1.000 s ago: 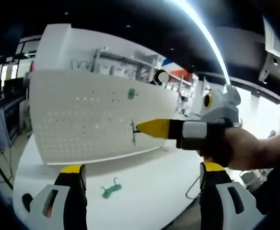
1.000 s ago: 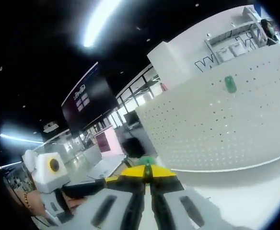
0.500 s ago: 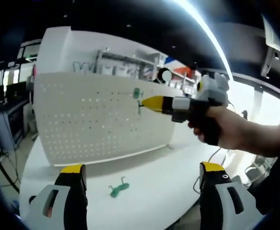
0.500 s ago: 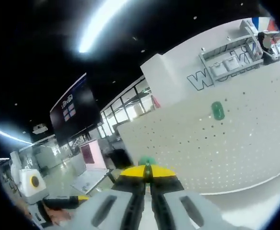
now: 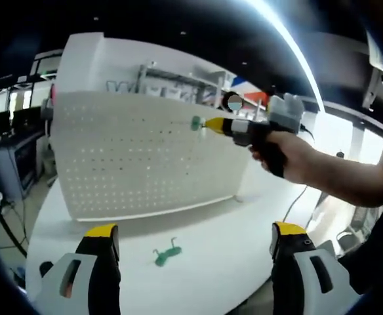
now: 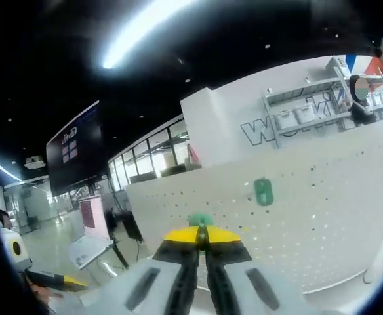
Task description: Insert the hook assembly into the mounting plate slot until the hook locks in place.
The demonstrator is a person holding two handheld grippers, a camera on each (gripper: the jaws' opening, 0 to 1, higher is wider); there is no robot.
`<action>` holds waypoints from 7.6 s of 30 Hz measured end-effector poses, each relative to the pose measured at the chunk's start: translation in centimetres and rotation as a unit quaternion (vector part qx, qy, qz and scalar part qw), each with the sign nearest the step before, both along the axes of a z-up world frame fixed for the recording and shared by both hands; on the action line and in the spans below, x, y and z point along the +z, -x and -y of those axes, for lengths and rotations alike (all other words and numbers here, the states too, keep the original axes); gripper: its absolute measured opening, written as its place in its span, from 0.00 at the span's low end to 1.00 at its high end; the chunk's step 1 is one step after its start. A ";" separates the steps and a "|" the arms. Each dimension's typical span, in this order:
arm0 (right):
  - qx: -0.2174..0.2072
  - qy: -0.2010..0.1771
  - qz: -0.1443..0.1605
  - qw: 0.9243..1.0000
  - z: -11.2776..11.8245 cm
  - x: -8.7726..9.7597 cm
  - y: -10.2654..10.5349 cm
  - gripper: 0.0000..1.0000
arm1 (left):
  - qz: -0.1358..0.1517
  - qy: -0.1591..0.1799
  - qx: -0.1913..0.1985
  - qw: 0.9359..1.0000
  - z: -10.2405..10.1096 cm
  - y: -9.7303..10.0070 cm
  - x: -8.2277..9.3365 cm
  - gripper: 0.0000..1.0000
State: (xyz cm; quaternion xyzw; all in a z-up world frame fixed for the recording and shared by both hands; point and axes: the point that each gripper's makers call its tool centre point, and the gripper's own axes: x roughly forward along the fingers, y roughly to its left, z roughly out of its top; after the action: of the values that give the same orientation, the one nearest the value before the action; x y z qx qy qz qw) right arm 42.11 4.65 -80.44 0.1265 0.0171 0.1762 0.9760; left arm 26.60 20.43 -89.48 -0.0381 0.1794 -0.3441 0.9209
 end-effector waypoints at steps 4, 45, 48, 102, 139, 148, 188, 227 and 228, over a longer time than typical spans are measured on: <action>-0.022 0.013 0.011 1.000 1.6 0.4 -1.0 0.00 | -0.003 -0.001 0.003 1.000 -0.3 -0.3 -0.2 0.97; -0.148 0.068 0.052 0.985 10.3 1.1 -7.3 0.00 | -0.031 -0.015 0.001 0.999 -0.1 -1.4 -1.7 0.93; -0.153 0.074 0.056 0.984 10.5 1.1 -7.5 0.00 | -0.032 -0.014 0.001 0.999 -0.1 -1.5 -1.7 0.92; -0.200 0.131 0.144 0.960 10.1 1.7 -7.3 0.00 | -0.046 -0.026 0.007 0.999 -0.8 -2.0 -2.6 0.86; -0.202 0.151 0.138 0.958 10.2 0.6 -7.5 0.01 | -0.044 -0.037 0.009 0.998 -0.7 -1.7 -2.4 0.88; -0.192 0.137 0.120 0.964 10.0 0.3 -7.1 0.03 | -0.045 -0.039 0.002 0.998 -0.5 -1.4 -2.6 0.94; -0.147 0.143 0.010 0.979 12.2 -5.7 9.0 0.25 | -0.095 -0.105 -0.035 0.989 -0.9 2.5 -5.7 1.00; 0.083 0.140 -0.189 0.968 2.6 -20.0 19.7 0.30 | -0.140 -0.116 -0.019 0.983 -2.9 5.1 -8.8 1.00; 0.098 0.130 -0.199 0.967 2.2 -20.2 20.0 0.30 | -0.140 -0.116 -0.019 0.983 -2.9 5.1 -8.8 1.00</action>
State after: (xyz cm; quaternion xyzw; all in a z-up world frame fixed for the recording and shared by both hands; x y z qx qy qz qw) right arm 22.15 2.48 -100.67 0.0289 0.2457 0.2382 0.9392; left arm 21.47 23.31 -98.32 0.0244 0.3458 -0.3298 0.8781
